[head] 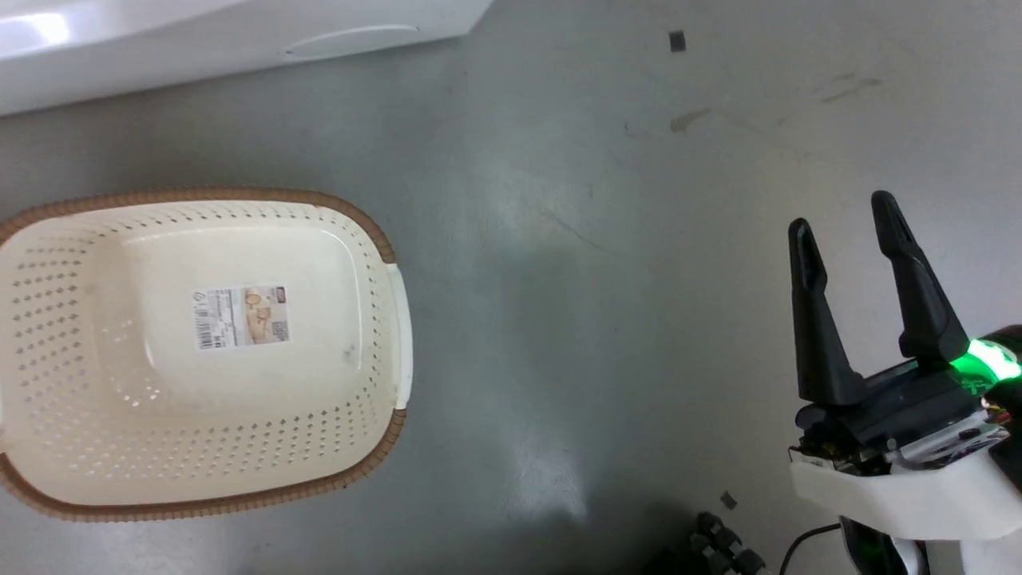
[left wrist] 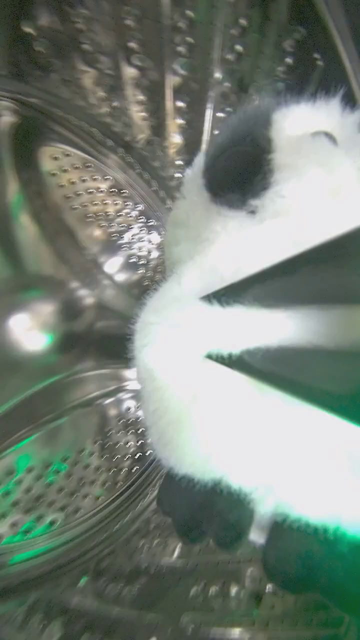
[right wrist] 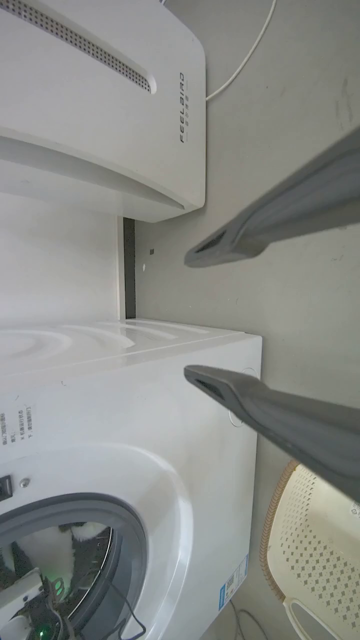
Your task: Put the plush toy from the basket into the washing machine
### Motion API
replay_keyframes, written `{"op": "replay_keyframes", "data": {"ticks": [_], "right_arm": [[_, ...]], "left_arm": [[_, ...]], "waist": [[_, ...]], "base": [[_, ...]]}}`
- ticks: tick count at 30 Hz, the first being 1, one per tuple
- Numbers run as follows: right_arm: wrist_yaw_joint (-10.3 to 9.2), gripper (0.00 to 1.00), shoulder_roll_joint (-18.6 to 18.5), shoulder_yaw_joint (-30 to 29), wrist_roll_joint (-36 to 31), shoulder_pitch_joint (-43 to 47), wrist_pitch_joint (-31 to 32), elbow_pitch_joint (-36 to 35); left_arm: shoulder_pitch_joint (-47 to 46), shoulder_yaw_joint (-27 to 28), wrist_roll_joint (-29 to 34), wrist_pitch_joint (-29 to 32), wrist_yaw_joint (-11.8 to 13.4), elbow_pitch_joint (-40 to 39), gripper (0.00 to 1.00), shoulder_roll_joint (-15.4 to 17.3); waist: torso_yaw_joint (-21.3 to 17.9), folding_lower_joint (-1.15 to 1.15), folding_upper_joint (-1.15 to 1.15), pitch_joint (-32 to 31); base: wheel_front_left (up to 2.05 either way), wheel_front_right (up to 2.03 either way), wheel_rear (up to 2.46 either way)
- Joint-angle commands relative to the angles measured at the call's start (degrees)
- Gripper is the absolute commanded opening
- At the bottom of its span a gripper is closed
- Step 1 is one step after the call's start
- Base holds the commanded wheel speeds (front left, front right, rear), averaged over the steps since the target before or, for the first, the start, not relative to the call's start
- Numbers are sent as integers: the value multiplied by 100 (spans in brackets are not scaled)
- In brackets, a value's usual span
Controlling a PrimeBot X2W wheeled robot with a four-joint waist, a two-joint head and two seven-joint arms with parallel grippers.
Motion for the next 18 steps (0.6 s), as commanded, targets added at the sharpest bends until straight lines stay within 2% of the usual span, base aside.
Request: {"op": "replay_keyframes", "data": {"ticks": [1,8,14,16,18], "right_arm": [[-5,100,-1,34,40,-125,-26,-53],[-5,100,-1,95,77,-203,-26,-82],[-5,100,-1,68,77,-249,-26,-48],[-5,100,-1,45,58,-267,-26,-23],[-5,100,-1,14,40,-292,-26,5]], "left_arm": [[-259,-86,25,94,-56,290,0,8],[-629,-471,101,641,-186,1282,0,76],[-707,-715,124,665,-236,1661,0,127],[-689,-834,136,543,-248,1742,100,113],[-646,-922,115,374,-256,1816,100,89]], "waist": [[-104,-1,0,197],[-129,-1,0,421],[-75,-1,0,426],[-34,-1,0,370],[11,-1,0,280]], "base": [[0,0,0],[0,0,0],[0,0,0],[0,0,0],[0,0,0]]}}
